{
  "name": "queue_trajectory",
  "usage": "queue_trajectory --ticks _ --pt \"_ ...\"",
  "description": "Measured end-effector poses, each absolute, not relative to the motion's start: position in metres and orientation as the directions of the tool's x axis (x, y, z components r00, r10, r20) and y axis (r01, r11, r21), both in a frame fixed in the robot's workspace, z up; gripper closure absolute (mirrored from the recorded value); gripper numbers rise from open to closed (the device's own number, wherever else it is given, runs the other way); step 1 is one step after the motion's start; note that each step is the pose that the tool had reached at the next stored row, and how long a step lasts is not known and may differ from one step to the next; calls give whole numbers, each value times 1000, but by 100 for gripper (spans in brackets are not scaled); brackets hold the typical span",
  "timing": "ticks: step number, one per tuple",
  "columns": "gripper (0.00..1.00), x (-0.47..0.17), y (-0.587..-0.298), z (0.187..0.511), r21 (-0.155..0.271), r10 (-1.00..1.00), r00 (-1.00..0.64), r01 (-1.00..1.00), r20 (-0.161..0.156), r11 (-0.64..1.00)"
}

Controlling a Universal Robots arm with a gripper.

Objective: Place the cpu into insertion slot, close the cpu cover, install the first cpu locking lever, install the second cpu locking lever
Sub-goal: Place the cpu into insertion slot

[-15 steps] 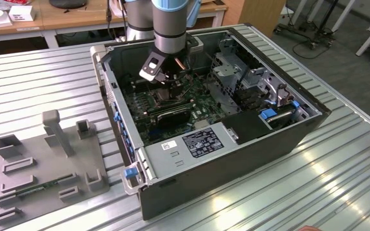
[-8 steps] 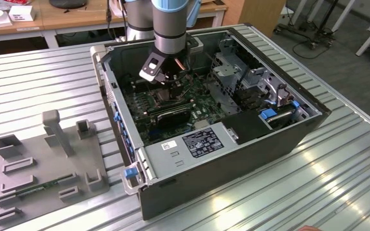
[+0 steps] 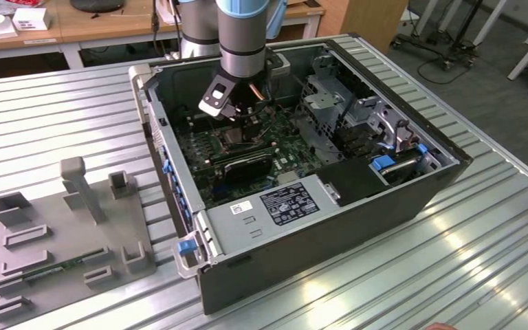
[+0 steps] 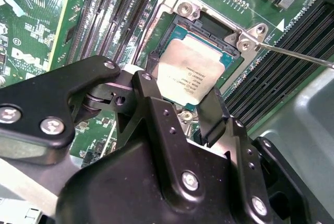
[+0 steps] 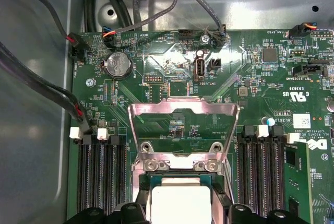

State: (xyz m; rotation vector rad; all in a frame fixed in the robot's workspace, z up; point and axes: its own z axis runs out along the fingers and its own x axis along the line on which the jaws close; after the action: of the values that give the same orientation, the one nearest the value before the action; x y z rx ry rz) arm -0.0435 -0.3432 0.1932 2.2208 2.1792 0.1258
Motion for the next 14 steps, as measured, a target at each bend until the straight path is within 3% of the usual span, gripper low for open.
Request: queue_trajectory --ticks 14 --pt "46 -43 -343 195 76 999 18 997 38 -20"
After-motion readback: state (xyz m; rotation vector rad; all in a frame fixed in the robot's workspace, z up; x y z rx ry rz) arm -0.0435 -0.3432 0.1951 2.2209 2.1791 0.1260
